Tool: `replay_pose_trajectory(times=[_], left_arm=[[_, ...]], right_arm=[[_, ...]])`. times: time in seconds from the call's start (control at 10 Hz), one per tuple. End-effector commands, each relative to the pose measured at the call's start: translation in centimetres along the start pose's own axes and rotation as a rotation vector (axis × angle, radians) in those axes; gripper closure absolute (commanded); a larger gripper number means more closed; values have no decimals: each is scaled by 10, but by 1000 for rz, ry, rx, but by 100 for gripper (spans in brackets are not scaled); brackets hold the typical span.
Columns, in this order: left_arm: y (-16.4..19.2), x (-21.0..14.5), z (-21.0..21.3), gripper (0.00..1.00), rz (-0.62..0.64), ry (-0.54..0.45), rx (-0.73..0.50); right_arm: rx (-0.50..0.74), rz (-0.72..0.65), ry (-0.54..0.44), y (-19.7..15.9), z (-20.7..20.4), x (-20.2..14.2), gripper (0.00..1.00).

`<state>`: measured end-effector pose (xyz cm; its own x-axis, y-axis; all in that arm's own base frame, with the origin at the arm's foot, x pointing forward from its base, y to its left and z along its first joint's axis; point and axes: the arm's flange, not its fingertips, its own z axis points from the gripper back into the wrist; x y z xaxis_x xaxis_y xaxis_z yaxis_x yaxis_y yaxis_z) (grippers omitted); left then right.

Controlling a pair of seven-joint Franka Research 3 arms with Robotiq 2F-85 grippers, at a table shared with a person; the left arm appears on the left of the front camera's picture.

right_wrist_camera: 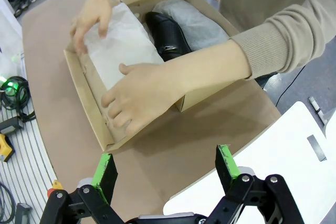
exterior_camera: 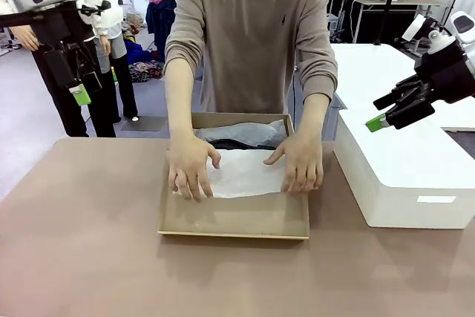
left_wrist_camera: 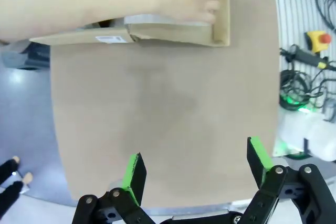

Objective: Pack the shoes into the box.
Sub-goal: Close the Shoes Box.

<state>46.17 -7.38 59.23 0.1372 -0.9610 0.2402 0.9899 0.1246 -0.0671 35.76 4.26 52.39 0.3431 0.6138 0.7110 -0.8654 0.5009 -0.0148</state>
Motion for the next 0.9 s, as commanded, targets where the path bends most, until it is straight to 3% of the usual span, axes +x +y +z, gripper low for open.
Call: replay_pose_trajectory(times=[0.0,0.2,0.3,0.8], left_arm=[[-9,-18,-11,0,-92,-12,69],[-7,-18,-12,0,-102,-46,79],[-2,-9,-6,0,-67,-4,53],[-2,-9,-6,0,-67,-4,53]], right_arm=[[15,20,-35,-4,-1,-1,0],[15,20,-35,-4,-1,-1,0],[15,20,-35,-4,-1,-1,0],[15,20,-35,-4,-1,-1,0]])
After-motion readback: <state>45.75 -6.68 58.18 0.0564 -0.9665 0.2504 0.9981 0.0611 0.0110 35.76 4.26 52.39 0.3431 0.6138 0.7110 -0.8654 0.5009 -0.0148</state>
